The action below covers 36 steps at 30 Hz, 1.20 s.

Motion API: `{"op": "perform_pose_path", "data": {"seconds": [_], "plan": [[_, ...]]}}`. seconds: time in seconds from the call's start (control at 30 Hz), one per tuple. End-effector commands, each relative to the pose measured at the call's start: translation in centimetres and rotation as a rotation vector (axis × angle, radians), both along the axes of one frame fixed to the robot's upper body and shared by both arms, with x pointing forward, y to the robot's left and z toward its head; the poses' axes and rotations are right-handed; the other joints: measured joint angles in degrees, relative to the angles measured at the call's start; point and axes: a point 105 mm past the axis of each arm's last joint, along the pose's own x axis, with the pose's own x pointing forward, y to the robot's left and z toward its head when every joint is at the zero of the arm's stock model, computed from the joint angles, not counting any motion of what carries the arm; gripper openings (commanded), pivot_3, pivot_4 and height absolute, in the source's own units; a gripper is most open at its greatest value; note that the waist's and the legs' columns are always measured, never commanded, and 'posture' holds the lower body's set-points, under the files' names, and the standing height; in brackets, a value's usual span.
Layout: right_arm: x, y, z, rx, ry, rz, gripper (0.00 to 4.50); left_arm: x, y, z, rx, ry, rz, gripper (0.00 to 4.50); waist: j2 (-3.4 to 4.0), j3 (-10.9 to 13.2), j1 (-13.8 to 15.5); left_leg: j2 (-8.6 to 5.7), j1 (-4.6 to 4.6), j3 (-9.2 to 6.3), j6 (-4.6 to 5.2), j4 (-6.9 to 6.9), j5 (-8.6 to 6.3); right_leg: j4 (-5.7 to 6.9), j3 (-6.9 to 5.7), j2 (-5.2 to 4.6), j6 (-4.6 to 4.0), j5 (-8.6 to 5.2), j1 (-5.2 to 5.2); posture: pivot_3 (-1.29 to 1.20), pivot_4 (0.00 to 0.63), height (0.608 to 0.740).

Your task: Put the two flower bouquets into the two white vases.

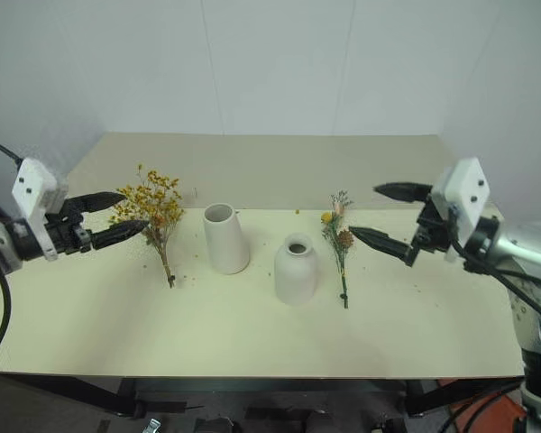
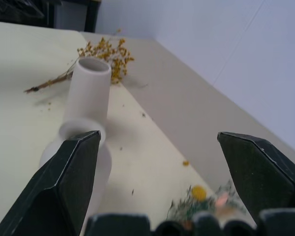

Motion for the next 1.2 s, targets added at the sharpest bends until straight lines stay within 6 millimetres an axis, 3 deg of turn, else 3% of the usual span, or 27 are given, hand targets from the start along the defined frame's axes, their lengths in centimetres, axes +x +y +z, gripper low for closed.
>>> {"op": "perform_pose_path", "data": {"seconds": [0.03,0.2,0.47,0.57,0.9,1.0,1.2], "plan": [[0.7,2.2,1.2,-0.003,-0.007,-0.004,4.50,1.5,0.4,-1.2,-0.046,0.266,0.202,3.80,-0.02,0.01,0.20,-0.03,-0.03,0.00,0.00,0.00,0.00,0.00,-0.01,-0.01,0.01,0.01,-0.01,0.00,0.150,0.740],[2.2,4.3,2.1,0.013,0.014,-0.036,4.50,1.9,-0.3,-2.4,-0.036,0.511,0.301,3.80,-0.05,0.02,-0.28,-0.10,-0.13,-0.03,0.00,0.03,0.00,0.00,0.01,-0.03,0.17,-0.04,-0.14,0.00,0.150,0.740],[2.6,4.8,2.2,0.025,0.026,-0.018,4.50,4.5,1.1,-6.0,-0.044,0.674,0.570,3.80,-0.05,0.02,-0.41,-0.16,-0.21,-0.04,0.00,-0.01,0.00,0.00,0.08,-0.12,-0.06,0.06,-0.27,0.00,0.150,0.740],[2.6,4.7,2.1,0.022,0.026,-0.019,4.50,5.0,1.6,-6.2,-0.064,0.706,0.637,3.80,-0.06,0.03,-0.49,-0.18,-0.21,-0.04,0.00,0.00,0.00,0.03,0.08,-0.14,-0.06,0.06,-0.29,0.00,0.150,0.740],[1.9,4.5,2.2,0.017,0.014,-0.006,4.50,5.8,-1.0,-9.2,-0.119,0.808,0.684,3.80,-0.07,0.02,0.33,-0.25,-0.23,-0.04,-0.01,0.00,0.00,0.06,0.11,-0.21,-0.05,0.07,-0.32,0.00,0.150,0.740],[1.7,4.5,2.2,0.020,0.011,-0.005,4.50,5.9,-1.0,-10.0,-0.104,0.821,0.728,3.29,-0.08,0.02,0.28,-0.25,-0.23,-0.03,-0.01,0.00,0.00,0.04,0.12,-0.21,-0.06,0.08,-0.32,0.00,0.150,0.740],[1.7,4.3,2.2,0.028,0.009,-0.012,4.50,6.0,-0.4,-9.6,-0.103,0.795,0.755,1.43,-0.08,0.02,0.44,-0.27,-0.24,-0.02,-0.03,0.00,0.01,0.04,0.14,-0.21,-0.06,0.08,-0.33,0.00,0.150,0.740]]}}
